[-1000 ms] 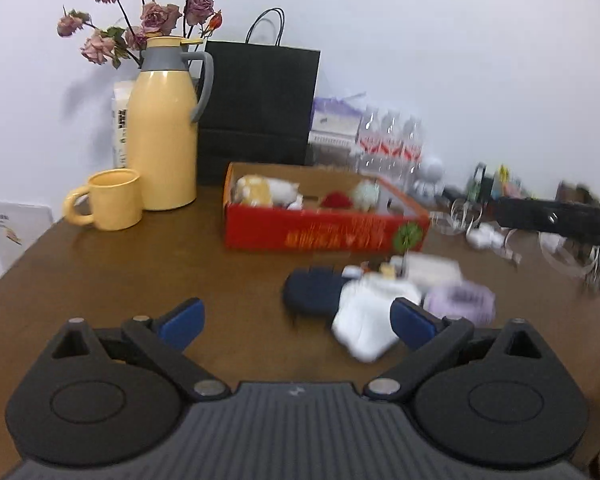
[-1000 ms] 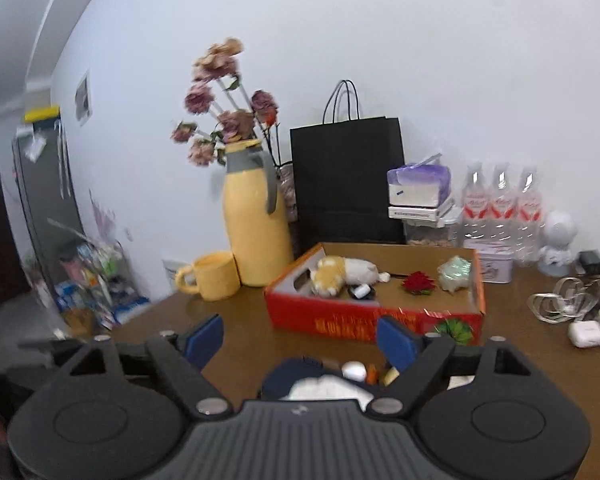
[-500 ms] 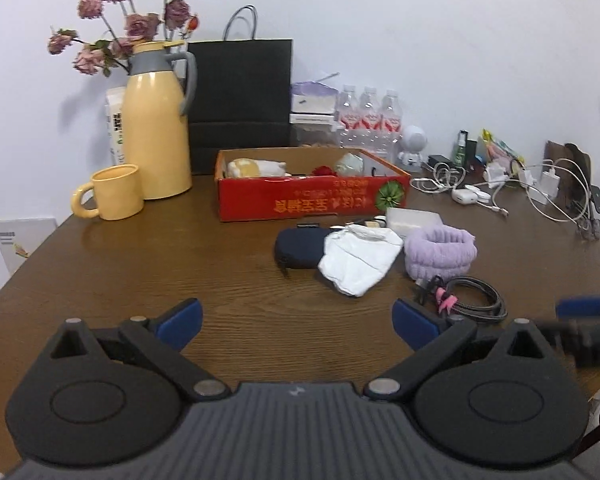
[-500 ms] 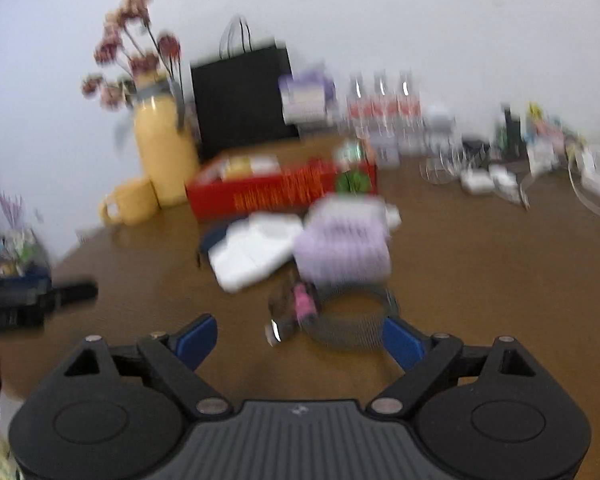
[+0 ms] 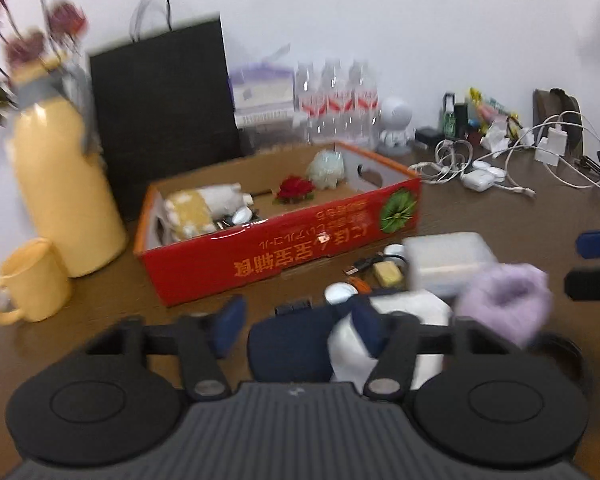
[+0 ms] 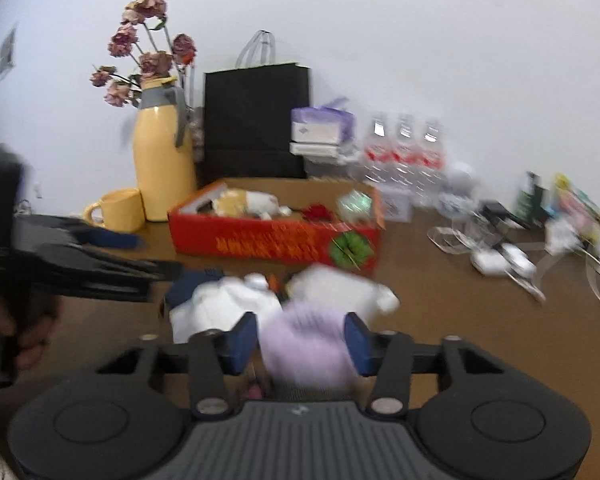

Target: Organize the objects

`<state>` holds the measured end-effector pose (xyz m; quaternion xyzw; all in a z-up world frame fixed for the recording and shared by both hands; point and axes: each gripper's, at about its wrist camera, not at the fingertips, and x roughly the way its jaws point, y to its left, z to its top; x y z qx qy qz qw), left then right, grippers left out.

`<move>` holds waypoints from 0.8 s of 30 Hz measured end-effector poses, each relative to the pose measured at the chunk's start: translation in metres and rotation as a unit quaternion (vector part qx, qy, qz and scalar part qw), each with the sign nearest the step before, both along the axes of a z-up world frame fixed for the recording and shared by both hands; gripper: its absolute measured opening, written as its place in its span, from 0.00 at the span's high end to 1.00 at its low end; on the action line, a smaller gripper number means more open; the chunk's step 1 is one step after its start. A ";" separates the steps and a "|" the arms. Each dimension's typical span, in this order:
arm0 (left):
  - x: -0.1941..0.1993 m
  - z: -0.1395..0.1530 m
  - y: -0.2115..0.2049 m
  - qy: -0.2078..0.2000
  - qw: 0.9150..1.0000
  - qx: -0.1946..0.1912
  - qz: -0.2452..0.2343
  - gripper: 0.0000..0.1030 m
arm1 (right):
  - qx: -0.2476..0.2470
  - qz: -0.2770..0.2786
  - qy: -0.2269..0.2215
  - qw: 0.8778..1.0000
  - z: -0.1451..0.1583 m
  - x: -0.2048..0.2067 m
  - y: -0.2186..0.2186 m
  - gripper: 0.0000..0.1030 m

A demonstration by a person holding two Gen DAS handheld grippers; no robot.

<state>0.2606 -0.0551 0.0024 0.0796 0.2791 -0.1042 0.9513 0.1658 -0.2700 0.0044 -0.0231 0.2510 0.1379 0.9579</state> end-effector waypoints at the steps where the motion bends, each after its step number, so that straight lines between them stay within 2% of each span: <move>1: 0.018 -0.004 0.004 0.011 1.000 -0.012 -0.006 0.49 | 0.000 0.014 0.003 1.000 0.001 0.018 0.005 0.62; 2: 0.032 -0.009 0.006 0.014 1.000 -0.015 -0.014 0.49 | -0.006 0.027 0.003 1.000 0.001 0.035 0.012 0.66; 3: 0.044 -0.015 0.007 0.010 1.000 -0.011 -0.021 0.49 | -0.014 0.040 0.005 0.999 0.001 0.054 0.018 0.75; 4: 0.056 -0.025 0.010 0.012 1.000 -0.002 -0.011 0.54 | -0.019 0.047 0.011 0.999 0.001 0.075 0.024 0.80; 5: 0.066 -0.033 0.013 0.030 1.000 -0.001 -0.003 0.61 | -0.023 0.051 0.018 0.998 0.000 0.096 0.029 0.88; 6: 0.073 -0.039 0.016 0.056 0.998 -0.007 -0.001 0.79 | -0.029 0.059 0.026 0.998 -0.003 0.116 0.035 0.88; 7: 0.073 -0.045 0.022 0.081 0.996 -0.028 0.001 0.82 | -0.035 0.066 0.033 0.997 -0.007 0.136 0.042 0.88; 8: 0.067 -0.047 0.026 0.082 0.996 -0.043 -0.002 0.82 | -0.041 0.074 0.043 0.996 -0.012 0.154 0.048 0.88; 11: 0.049 -0.044 0.026 0.097 0.994 -0.020 -0.038 0.79 | -0.075 0.117 0.070 0.988 -0.029 0.180 0.069 0.87; 12: 0.047 -0.043 0.026 0.091 0.994 -0.018 -0.050 0.71 | -0.090 0.138 0.077 0.983 -0.036 0.184 0.075 0.87; 13: 0.049 -0.042 0.026 0.089 0.994 -0.020 -0.061 0.57 | -0.097 0.155 0.083 0.980 -0.042 0.188 0.079 0.87; 15: 0.058 -0.043 0.026 0.078 0.995 -0.018 -0.058 0.52 | -0.086 0.181 0.098 0.975 -0.052 0.194 0.083 0.86; 18: 0.077 -0.046 0.028 0.072 0.995 -0.016 -0.061 0.53 | -0.081 0.202 0.109 0.970 -0.063 0.196 0.090 0.84; 21: 0.096 -0.055 0.031 0.110 0.990 -0.049 -0.072 0.55 | -0.087 0.210 0.124 0.966 -0.069 0.197 0.092 0.82; 22: 0.098 -0.056 0.033 0.104 0.990 -0.056 -0.070 0.60 | -0.078 0.208 0.125 0.967 -0.071 0.199 0.091 0.82; 23: 0.097 -0.056 0.033 0.101 0.991 -0.047 -0.069 0.66 | -0.074 0.206 0.126 0.968 -0.072 0.200 0.090 0.83; 24: 0.096 -0.057 0.031 0.098 0.992 -0.035 -0.071 0.79 | -0.075 0.203 0.123 0.968 -0.074 0.200 0.091 0.86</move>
